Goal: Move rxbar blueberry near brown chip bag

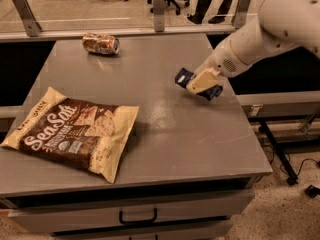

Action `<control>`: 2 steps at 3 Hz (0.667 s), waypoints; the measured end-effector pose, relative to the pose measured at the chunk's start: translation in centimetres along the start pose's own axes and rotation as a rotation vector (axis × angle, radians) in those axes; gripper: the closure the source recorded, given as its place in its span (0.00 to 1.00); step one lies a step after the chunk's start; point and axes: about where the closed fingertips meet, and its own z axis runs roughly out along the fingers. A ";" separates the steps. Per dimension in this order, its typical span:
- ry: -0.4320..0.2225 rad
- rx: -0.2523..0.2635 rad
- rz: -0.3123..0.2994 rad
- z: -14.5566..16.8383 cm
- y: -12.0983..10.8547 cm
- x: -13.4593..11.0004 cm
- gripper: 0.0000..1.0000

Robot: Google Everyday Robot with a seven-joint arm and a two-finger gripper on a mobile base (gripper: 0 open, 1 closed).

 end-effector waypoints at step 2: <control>-0.127 0.062 -0.181 -7.8 -0.9 -5.8 1.00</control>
Offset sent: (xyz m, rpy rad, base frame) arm -0.0069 -0.0016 0.0772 0.0237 -0.1473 0.0975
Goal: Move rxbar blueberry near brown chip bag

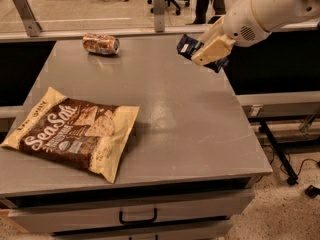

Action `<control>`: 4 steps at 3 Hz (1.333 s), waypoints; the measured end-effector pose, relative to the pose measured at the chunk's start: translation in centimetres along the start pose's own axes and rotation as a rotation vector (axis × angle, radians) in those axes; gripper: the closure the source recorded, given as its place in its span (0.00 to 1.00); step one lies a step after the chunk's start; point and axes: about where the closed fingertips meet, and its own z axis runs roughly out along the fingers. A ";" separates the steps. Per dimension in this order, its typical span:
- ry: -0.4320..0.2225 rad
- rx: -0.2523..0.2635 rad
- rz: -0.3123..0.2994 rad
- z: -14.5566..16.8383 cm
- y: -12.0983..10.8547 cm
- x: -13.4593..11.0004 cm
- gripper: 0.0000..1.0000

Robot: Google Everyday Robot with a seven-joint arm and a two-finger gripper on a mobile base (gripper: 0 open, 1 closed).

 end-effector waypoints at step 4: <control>0.021 -0.334 -0.154 6.7 11.1 2.9 1.00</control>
Offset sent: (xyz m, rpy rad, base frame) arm -0.0589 0.0460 -0.0910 -0.0990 0.1289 0.3128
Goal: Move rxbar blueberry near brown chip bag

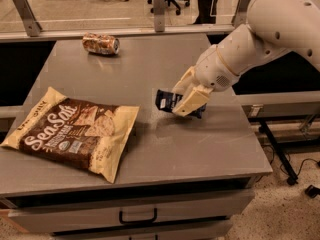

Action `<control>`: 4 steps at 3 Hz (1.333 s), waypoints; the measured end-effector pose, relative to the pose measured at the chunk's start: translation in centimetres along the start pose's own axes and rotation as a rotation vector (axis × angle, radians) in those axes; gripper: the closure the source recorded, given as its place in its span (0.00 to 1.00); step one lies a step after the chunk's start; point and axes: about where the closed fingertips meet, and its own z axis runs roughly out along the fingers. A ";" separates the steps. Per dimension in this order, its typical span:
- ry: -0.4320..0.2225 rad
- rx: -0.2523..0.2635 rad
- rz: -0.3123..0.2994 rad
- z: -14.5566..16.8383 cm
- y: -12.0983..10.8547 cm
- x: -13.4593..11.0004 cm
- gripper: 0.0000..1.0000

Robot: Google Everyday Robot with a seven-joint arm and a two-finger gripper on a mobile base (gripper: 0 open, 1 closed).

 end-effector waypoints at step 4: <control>-0.064 -0.190 -0.068 4.6 5.0 -5.0 0.12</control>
Offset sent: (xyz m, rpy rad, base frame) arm -0.0504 0.0668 -0.0110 0.0511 0.1032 0.1945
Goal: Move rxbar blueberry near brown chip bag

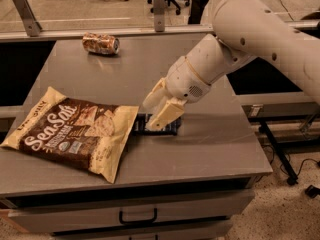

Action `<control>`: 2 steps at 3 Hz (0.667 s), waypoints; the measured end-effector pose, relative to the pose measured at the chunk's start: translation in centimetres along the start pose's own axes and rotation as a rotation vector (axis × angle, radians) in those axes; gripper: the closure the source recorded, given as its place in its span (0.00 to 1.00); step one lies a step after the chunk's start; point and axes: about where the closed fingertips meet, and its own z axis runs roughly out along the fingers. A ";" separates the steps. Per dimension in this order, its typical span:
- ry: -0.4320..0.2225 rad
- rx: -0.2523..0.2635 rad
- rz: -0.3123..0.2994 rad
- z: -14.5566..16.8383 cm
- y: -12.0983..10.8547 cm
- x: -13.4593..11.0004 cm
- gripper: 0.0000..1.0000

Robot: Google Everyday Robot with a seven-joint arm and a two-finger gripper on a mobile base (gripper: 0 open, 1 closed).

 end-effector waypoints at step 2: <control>0.031 0.081 0.004 -2.3 -2.2 0.1 0.00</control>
Offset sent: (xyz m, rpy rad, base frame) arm 0.0588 -0.0416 0.0441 -0.0465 -0.1579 -0.1504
